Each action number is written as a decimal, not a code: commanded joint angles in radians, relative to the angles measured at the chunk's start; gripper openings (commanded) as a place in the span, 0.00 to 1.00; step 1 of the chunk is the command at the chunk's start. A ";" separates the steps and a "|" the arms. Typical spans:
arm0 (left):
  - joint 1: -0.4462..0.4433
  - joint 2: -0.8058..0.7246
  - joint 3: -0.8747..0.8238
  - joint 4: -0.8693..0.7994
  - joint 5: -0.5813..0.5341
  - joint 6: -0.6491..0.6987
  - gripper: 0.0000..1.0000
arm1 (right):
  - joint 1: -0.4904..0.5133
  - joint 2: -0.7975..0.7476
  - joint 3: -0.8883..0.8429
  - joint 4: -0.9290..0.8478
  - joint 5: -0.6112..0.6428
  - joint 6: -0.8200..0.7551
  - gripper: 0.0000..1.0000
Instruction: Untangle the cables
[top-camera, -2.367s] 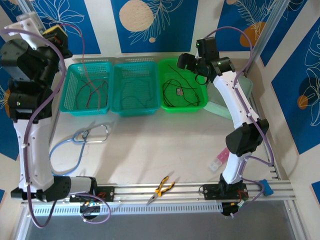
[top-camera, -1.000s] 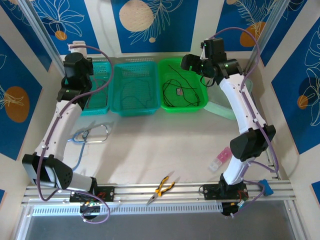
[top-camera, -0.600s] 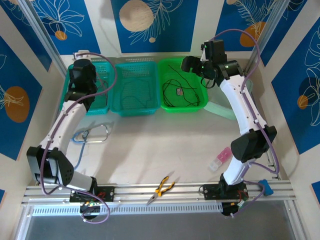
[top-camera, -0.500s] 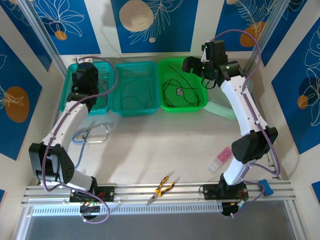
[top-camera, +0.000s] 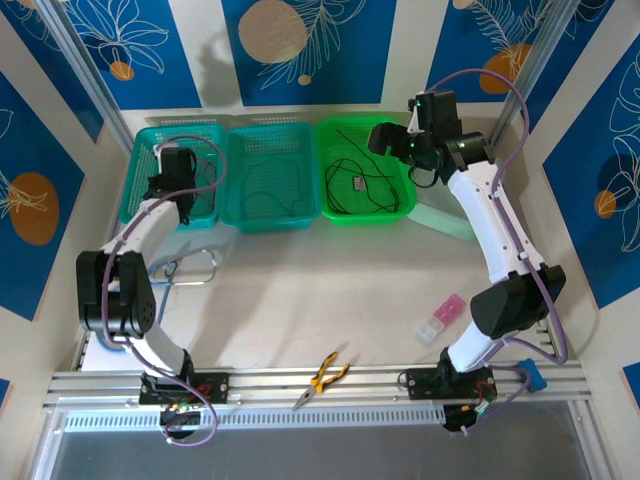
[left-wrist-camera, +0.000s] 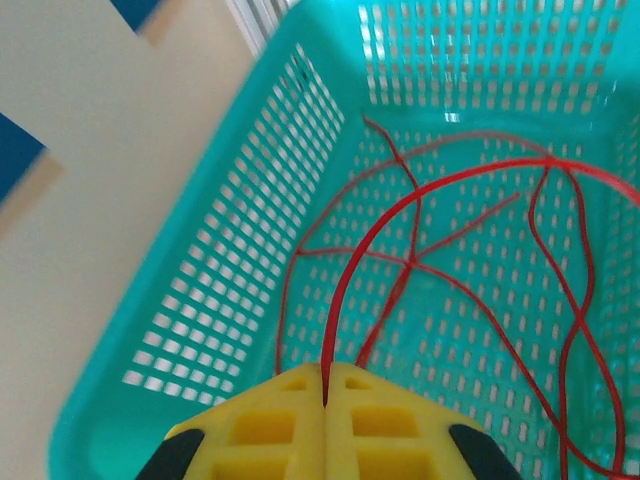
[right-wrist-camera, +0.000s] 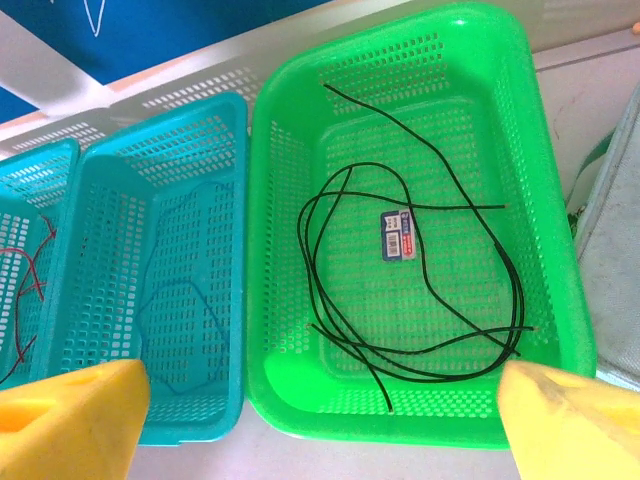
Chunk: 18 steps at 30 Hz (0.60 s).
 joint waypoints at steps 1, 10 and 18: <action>0.035 0.072 0.094 -0.129 0.100 -0.062 0.00 | -0.003 -0.049 -0.018 0.019 -0.024 0.009 0.90; 0.079 0.248 0.307 -0.320 0.318 -0.132 0.00 | 0.007 -0.079 -0.045 0.011 -0.022 0.003 0.90; 0.106 0.318 0.361 -0.346 0.430 -0.211 0.00 | 0.009 -0.098 -0.064 0.008 -0.012 -0.003 0.90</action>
